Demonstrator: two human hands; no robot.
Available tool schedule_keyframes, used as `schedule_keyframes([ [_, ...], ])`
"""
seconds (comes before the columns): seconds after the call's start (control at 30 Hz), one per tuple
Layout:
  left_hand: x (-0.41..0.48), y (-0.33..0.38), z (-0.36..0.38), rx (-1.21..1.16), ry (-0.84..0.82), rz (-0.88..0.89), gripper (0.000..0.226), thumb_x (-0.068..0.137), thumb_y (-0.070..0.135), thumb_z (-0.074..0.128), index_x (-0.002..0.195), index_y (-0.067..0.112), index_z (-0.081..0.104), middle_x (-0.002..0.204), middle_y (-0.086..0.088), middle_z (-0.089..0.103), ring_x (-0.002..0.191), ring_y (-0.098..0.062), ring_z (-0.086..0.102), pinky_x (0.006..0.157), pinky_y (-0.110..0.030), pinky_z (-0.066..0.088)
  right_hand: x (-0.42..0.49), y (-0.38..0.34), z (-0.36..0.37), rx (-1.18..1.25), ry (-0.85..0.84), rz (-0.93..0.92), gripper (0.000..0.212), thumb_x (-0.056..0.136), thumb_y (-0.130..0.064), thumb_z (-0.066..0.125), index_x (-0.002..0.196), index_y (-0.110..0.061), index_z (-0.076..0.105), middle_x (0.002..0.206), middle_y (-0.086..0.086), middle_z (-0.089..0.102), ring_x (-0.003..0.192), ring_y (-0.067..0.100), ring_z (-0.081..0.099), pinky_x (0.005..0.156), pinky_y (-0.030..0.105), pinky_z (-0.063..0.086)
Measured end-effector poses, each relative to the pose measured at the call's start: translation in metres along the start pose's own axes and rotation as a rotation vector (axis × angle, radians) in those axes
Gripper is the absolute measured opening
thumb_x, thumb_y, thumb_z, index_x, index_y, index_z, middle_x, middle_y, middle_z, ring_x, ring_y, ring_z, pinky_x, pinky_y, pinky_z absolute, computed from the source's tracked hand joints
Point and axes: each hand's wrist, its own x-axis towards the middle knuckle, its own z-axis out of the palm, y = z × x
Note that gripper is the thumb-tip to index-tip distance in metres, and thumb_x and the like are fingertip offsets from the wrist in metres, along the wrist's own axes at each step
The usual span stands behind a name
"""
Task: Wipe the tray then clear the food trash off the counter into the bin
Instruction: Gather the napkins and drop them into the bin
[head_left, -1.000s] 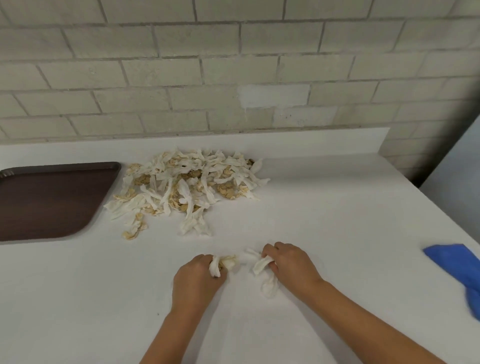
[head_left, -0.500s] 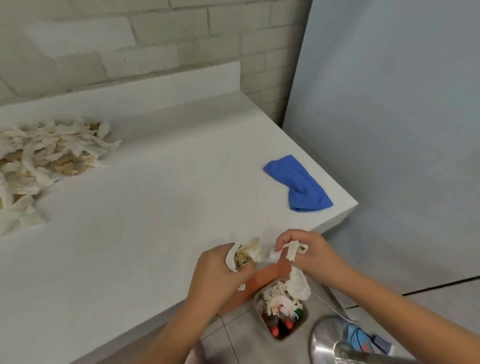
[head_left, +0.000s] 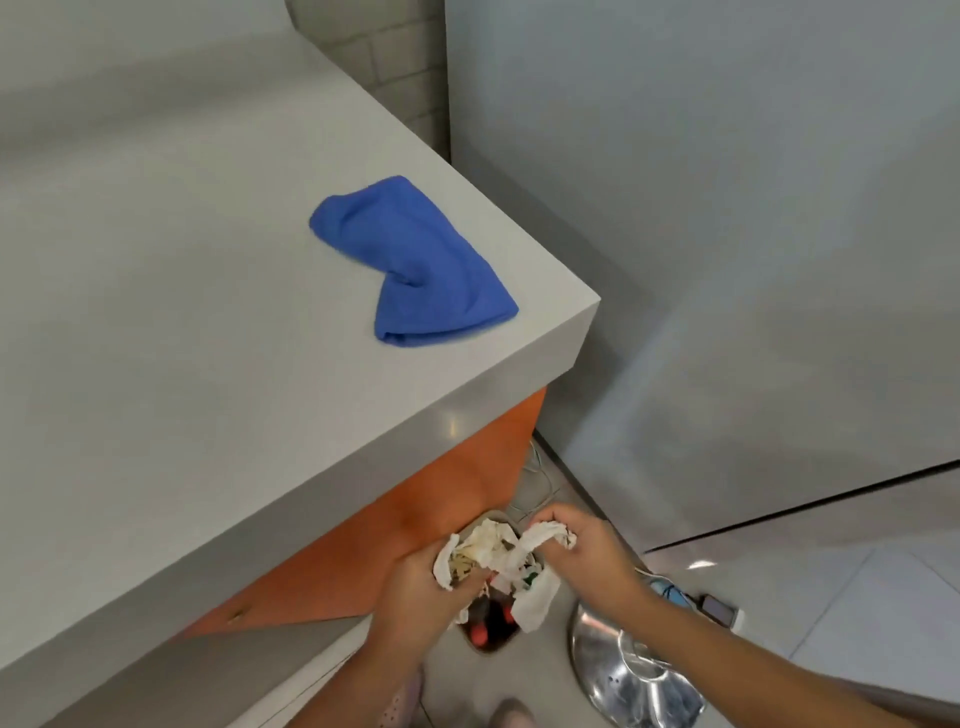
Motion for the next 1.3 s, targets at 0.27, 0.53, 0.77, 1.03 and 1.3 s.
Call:
schedule_keyframes([
  [0.27, 0.109, -0.144, 0.090, 0.157, -0.028, -0.143, 0.076, 0.050, 0.065, 0.069, 0.116, 0.027, 0.064, 0.109, 0.008, 0.067, 0.107, -0.009, 0.060, 0.082, -0.010, 0.034, 0.081, 0.158, 0.064, -0.199, 0.081, -0.096, 0.022, 0.071, -0.023, 0.053, 0.080, -0.042, 0.057, 0.081, -0.029, 0.062, 0.082, -0.006, 0.058, 0.070, 0.006, 0.040],
  [0.53, 0.193, -0.230, 0.163, 0.788, -0.235, 0.091, 0.051, 0.093, 0.042, 0.041, 0.141, 0.042, 0.025, 0.144, 0.007, 0.035, 0.130, -0.013, 0.037, 0.100, -0.021, 0.031, 0.144, 0.298, 0.123, -0.541, -0.048, -0.290, 0.035, 0.083, -0.041, 0.039, 0.118, -0.038, 0.042, 0.114, -0.006, 0.045, 0.103, 0.009, 0.049, 0.089, 0.019, 0.042],
  [0.77, 0.214, -0.297, 0.207, 1.007, -0.513, 0.307, 0.056, 0.101, 0.032, 0.021, 0.151, 0.025, -0.005, 0.159, -0.001, -0.006, 0.146, -0.021, 0.006, 0.119, -0.038, -0.001, 0.159, 0.370, 0.152, -0.908, -0.104, -0.530, 0.062, 0.090, -0.028, 0.029, 0.149, -0.011, 0.017, 0.156, 0.003, 0.016, 0.115, 0.002, 0.054, 0.097, 0.018, 0.042],
  [1.03, 0.242, -0.305, 0.223, 1.164, -0.685, 0.137, 0.060, 0.100, 0.014, 0.026, 0.151, 0.019, -0.006, 0.159, -0.009, 0.001, 0.144, -0.026, 0.017, 0.113, -0.043, 0.027, 0.190, 0.362, 0.179, -1.103, -0.196, -0.323, 0.046, 0.015, -0.040, 0.086, 0.056, -0.022, 0.075, 0.066, -0.006, 0.072, 0.045, 0.004, 0.061, 0.037, 0.016, 0.043],
  [1.3, 0.244, -0.287, 0.228, 1.260, -0.605, 0.182, 0.046, 0.097, 0.004, 0.025, 0.144, 0.003, 0.029, 0.146, -0.022, 0.032, 0.134, -0.034, 0.034, 0.109, -0.045, 0.031, 0.195, 0.338, 0.188, -1.109, -0.210, -0.153, 0.023, 0.024, -0.028, 0.080, 0.040, -0.020, 0.066, 0.046, -0.005, 0.060, 0.038, 0.005, 0.055, 0.033, 0.012, 0.039],
])
